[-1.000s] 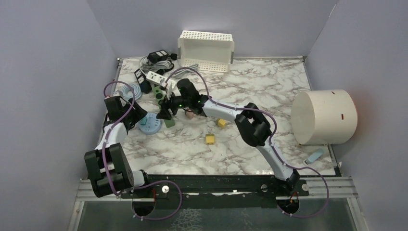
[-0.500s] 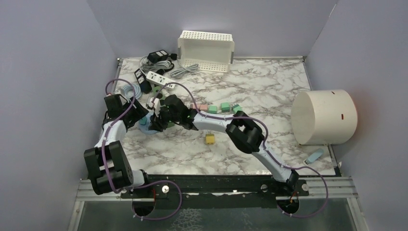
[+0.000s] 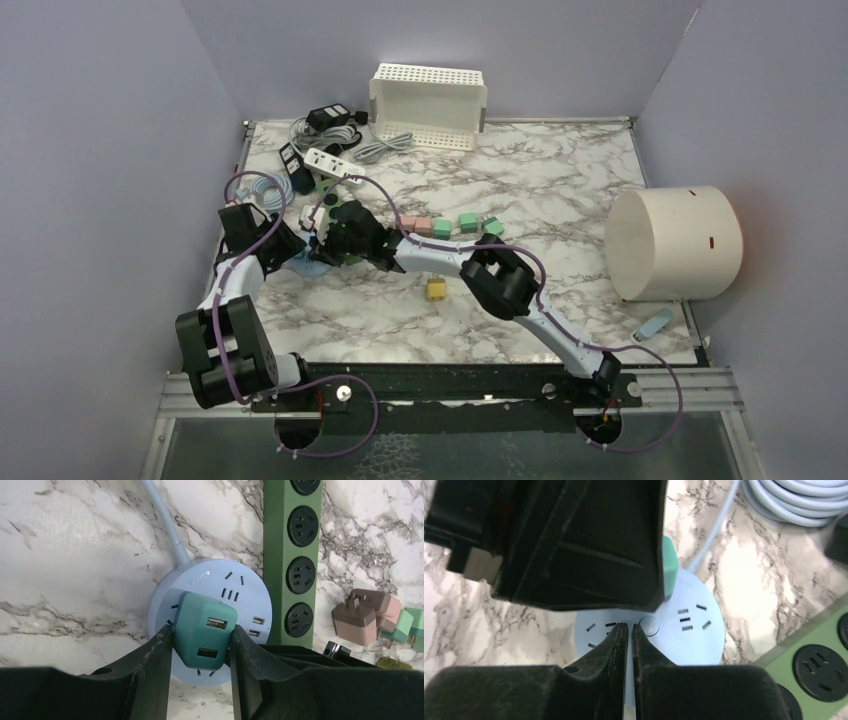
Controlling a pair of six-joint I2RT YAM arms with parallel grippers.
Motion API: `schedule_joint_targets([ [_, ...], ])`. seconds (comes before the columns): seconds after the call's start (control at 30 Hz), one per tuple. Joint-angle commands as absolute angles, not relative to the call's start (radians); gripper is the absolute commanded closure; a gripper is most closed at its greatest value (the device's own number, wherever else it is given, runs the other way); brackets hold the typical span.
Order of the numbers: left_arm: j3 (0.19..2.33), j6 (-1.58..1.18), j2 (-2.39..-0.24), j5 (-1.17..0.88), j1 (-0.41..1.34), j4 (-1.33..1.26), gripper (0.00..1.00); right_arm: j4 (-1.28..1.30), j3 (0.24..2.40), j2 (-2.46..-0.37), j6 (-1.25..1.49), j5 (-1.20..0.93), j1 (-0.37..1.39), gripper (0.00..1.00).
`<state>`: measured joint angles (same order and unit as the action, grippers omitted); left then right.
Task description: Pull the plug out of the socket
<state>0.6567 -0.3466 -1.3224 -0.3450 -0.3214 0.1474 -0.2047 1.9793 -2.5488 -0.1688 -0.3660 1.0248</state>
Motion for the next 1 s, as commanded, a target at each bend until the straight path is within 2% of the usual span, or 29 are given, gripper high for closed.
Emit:
schedule_joint_targets([
  [0.0,0.68,-0.333,-1.32,-0.373,-0.318,0.138,0.69,-0.041,1.956,-2.638,-0.207,-0.296,1.029,0.86],
  [0.07,0.697,-0.317,-1.323,-0.365,-0.319,0.135,0.77,-0.037,1.952,-2.638,-0.206,-0.3,1.029,0.86],
  [0.23,0.758,-0.273,-1.405,-0.382,-0.318,0.141,0.82,-0.022,1.955,-2.649,-0.202,-0.323,1.028,0.86],
  [0.27,0.769,-0.265,-1.425,-0.391,-0.318,0.147,0.88,-0.016,1.959,-2.653,-0.204,-0.326,1.028,0.86],
  [0.3,0.78,-0.256,-1.443,-0.401,-0.317,0.153,1.0,-0.008,1.965,-2.658,-0.204,-0.33,1.028,0.86],
  [0.43,0.828,-0.244,-1.445,-0.397,-0.297,0.174,1.0,0.028,1.997,-2.685,-0.2,-0.359,1.028,0.87],
  [0.7,1.005,-0.205,-1.386,-0.181,-0.164,0.296,1.0,0.141,2.112,-2.774,-0.176,-0.424,1.027,0.86],
  [0.97,1.02,-0.225,-1.32,-0.064,-0.153,0.32,1.0,0.155,2.129,-2.788,-0.157,-0.453,1.02,0.86],
])
